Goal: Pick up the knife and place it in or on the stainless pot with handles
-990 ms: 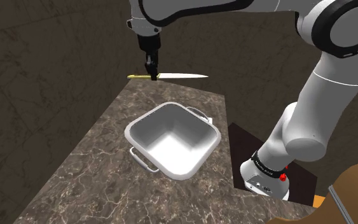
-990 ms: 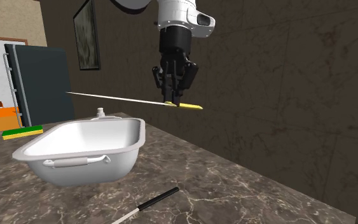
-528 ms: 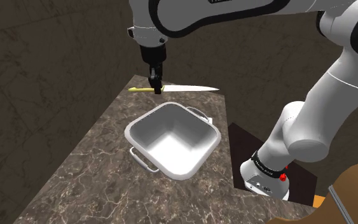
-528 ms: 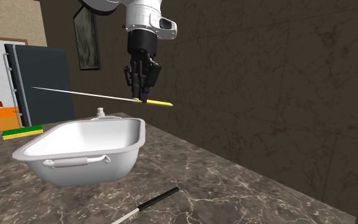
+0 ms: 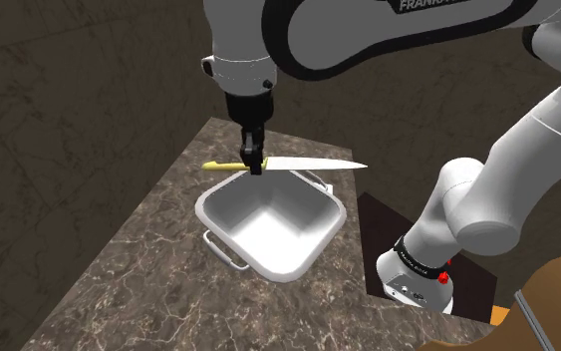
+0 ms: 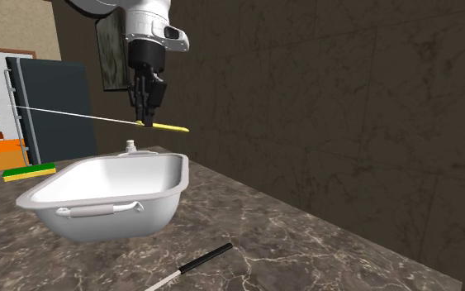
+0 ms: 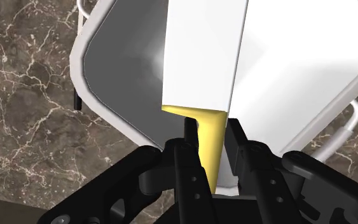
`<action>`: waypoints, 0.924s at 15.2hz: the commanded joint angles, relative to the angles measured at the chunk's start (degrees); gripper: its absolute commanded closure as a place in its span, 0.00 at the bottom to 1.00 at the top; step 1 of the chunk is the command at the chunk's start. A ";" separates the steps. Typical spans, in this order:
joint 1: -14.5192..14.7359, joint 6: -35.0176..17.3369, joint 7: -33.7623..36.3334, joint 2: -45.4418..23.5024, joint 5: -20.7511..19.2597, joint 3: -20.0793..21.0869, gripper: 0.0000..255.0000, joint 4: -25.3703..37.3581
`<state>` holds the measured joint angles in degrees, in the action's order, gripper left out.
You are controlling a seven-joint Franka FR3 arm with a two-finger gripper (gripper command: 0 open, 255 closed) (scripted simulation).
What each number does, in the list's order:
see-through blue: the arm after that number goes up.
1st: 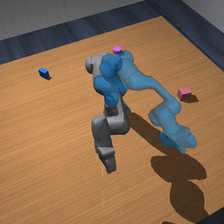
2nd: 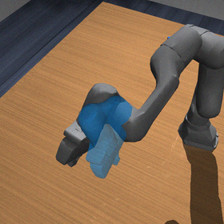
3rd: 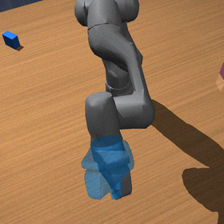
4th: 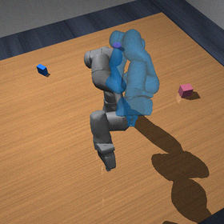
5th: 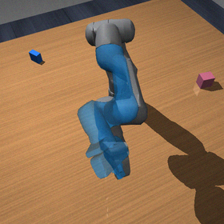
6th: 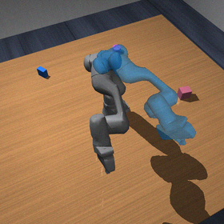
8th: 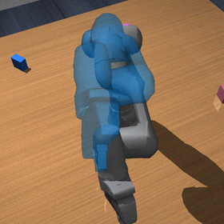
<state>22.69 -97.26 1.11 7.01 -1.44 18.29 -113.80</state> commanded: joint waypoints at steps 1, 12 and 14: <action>0.66 -1.05 1.36 0.43 0.46 0.76 1.00 -1.54; 0.75 -9.41 2.22 -1.52 -0.11 1.06 1.00 -8.08; 0.76 -10.93 2.43 -2.04 -0.28 1.12 1.00 -9.12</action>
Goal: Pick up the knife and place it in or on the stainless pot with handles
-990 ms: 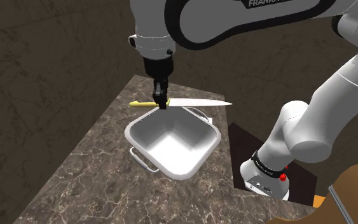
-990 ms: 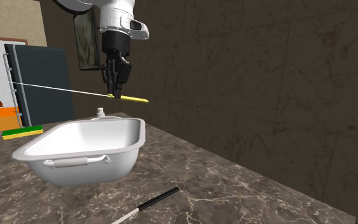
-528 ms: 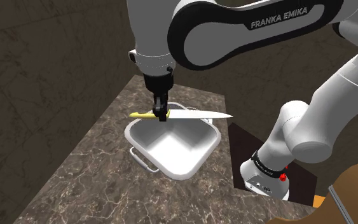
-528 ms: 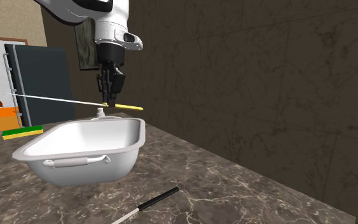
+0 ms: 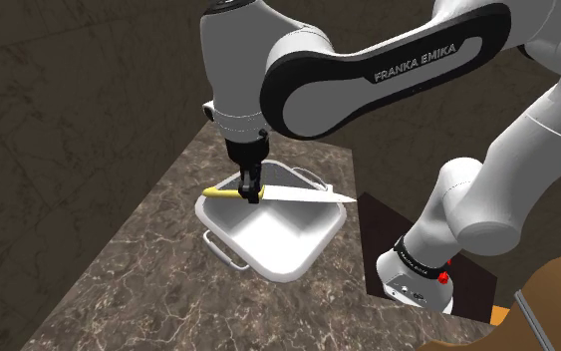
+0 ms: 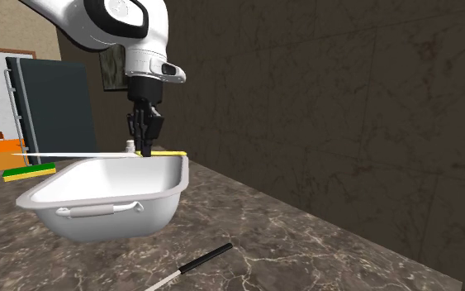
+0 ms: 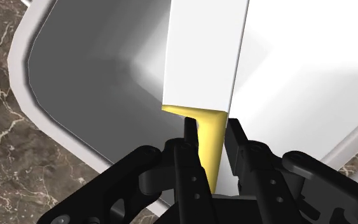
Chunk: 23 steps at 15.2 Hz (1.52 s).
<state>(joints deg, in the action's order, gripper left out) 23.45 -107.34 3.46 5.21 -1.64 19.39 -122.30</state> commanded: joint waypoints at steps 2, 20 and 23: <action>0.01 -2.43 0.31 -0.83 -0.28 0.08 1.00 -1.64; 0.10 4.88 0.09 -0.18 0.03 0.12 0.00 5.06; 0.10 4.88 0.09 -0.18 0.03 0.12 0.00 5.06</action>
<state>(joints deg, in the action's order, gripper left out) 23.54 -102.72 3.54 4.95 -1.64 19.50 -117.39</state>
